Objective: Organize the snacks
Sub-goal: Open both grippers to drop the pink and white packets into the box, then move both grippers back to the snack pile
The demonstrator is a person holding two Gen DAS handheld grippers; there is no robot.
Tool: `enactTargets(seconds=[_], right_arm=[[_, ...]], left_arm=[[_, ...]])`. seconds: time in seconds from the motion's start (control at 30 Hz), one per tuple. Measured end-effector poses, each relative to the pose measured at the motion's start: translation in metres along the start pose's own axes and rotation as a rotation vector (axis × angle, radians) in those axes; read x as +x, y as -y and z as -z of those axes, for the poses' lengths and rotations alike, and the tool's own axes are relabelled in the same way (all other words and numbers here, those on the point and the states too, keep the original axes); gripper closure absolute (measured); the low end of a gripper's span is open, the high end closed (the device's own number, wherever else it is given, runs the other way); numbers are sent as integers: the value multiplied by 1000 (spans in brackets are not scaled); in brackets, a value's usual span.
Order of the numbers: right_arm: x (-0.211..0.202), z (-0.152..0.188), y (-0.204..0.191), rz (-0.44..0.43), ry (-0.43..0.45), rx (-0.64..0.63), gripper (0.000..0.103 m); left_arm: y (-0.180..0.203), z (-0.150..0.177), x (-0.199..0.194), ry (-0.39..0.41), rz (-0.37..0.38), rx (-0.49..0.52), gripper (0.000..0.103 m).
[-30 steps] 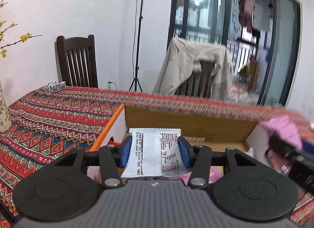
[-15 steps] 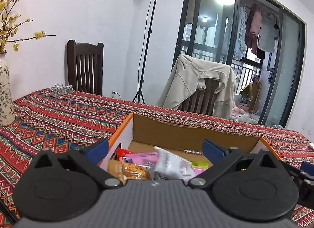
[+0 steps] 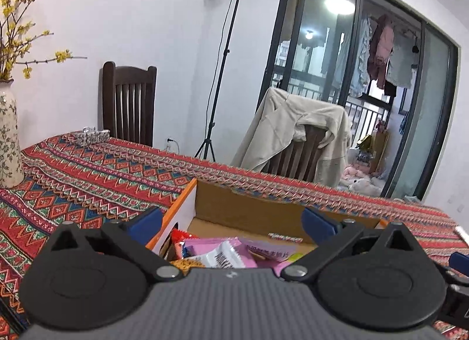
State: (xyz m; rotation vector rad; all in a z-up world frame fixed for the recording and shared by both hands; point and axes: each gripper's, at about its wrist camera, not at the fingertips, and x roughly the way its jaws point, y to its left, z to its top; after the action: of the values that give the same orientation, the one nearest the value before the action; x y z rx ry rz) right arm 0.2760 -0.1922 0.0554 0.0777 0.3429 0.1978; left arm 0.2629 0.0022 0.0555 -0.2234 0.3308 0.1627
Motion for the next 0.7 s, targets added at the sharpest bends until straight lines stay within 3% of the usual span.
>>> enactTargets(seconds=[0.33,0.7], right_arm=[[-50,-9,-8,-7,34,-40,0],[-98,12,-11,-22,6,-54,0]], left_arm=[[-8,-8,-42,14,7,2,0],[-33,18,-86,-18,10,34,0]])
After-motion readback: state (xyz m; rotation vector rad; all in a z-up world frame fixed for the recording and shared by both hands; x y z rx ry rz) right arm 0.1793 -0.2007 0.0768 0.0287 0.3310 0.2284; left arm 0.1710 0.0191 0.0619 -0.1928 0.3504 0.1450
